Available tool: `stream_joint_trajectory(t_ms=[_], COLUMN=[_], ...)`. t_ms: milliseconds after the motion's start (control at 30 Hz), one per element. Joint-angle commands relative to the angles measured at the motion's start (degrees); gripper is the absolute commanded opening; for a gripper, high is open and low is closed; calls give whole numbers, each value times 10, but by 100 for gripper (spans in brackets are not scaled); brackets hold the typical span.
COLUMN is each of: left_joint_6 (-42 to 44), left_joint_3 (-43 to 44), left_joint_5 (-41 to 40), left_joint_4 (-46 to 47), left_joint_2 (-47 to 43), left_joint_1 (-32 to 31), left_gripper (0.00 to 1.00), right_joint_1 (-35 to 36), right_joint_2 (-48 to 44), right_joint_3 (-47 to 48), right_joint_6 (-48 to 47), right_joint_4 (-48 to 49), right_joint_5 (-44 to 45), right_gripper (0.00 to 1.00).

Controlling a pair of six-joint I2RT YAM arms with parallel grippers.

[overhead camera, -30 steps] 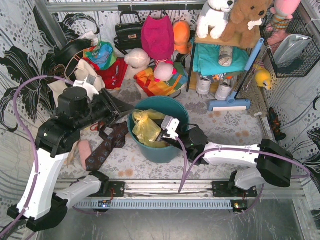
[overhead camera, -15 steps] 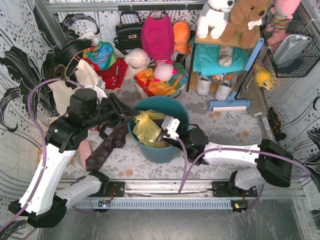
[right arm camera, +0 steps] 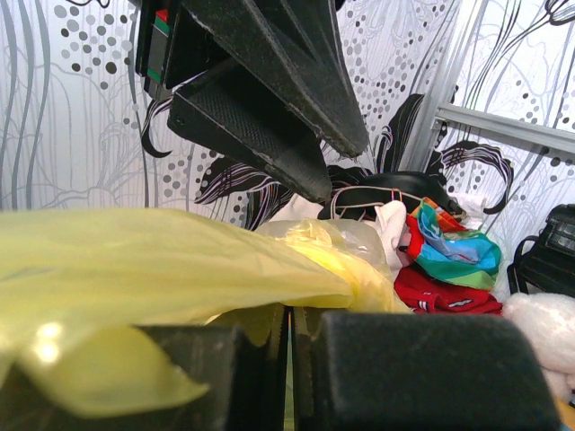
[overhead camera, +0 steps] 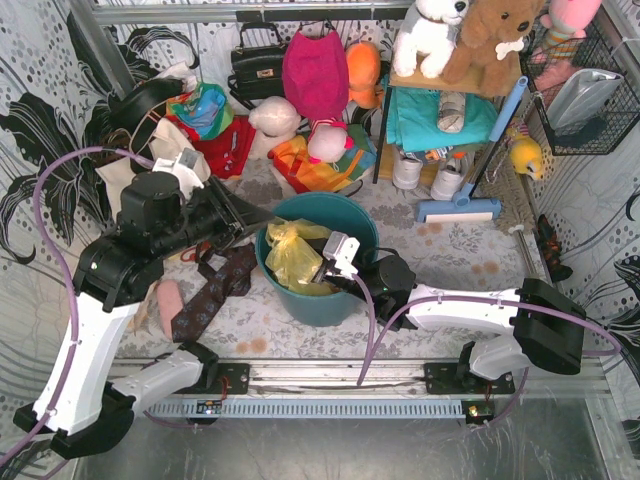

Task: Tie the trash bag

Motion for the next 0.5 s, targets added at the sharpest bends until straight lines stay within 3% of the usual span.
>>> stream_joint_trajectory(t_ms=[0,200,467], left_joint_6=[13,1,16], left_joint_3=[-1,-31,-38], left_joint_5=[-3,38,33], left_joint_4=[5,29,-6], left_joint_2=[0,-5,-11], left_joint_1=[-2,-6,-13], left_gripper=[41,41,41], right_joint_1=[2,2,2], right_joint_2=[2,2,2], right_joint_3=[15,15,16], right_joint_6=[7,7,7], right_joint_4=[26,25,22], right_joint_5=[-10,-8,-9], right_gripper=[0,0,0])
